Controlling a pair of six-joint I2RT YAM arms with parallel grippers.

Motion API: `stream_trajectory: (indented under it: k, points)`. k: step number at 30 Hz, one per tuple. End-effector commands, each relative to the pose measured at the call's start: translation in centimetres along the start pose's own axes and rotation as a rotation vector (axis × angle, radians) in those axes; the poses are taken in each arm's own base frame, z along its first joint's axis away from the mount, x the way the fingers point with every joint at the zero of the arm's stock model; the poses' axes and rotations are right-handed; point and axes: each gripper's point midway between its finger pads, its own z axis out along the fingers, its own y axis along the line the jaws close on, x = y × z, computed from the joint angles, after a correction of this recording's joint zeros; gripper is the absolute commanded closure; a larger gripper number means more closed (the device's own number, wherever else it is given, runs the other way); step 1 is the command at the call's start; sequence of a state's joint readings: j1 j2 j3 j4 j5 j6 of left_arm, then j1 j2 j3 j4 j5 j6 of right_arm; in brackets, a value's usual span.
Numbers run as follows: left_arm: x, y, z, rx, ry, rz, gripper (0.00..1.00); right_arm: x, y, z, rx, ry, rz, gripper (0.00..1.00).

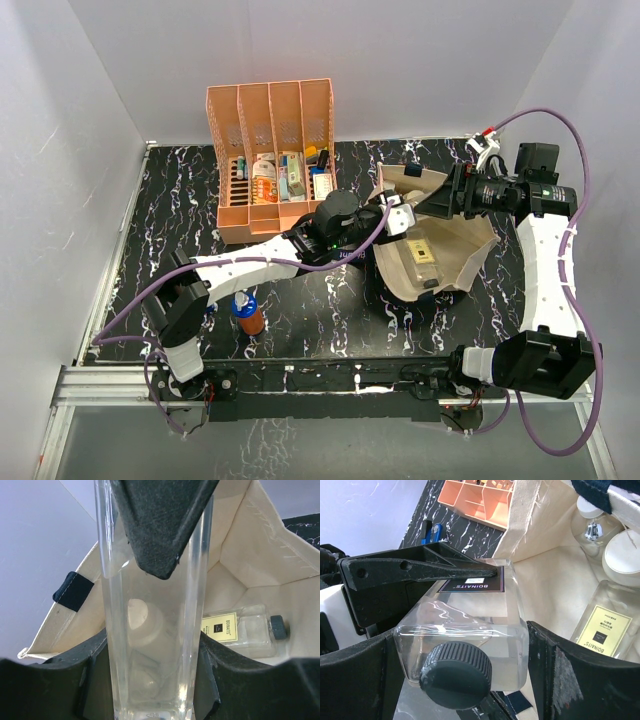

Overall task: Place the personal care products into the canvas bag
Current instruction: Adjust the care product in the canvas bag.

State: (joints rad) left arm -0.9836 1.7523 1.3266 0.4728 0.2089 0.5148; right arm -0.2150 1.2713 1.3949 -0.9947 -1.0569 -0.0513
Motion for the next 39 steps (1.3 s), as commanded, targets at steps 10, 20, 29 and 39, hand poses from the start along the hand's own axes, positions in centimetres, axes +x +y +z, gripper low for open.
stream_trajectory:
  k: [10, 20, 29, 39]
  points:
    - [-11.1, 5.7, -2.5, -0.151, -0.278, 0.050, 1.00, -1.9, -0.1, -1.2, 0.098, -0.018, -0.139, 0.92]
    - [-10.5, 5.3, -2.4, -0.145, -0.277, 0.020, 0.45, -3.2, 0.0, -2.1, 0.141, -0.023, -0.183, 0.92]
    - [-9.7, 4.7, -2.3, -0.126, -0.256, 0.020, 0.25, -3.8, -0.8, -2.3, 0.165, -0.022, -0.188, 0.92]
    - [-8.9, 3.5, -2.7, -0.055, -0.195, 0.025, 0.11, -4.7, -4.5, -4.0, 0.333, 0.076, -0.390, 0.92]
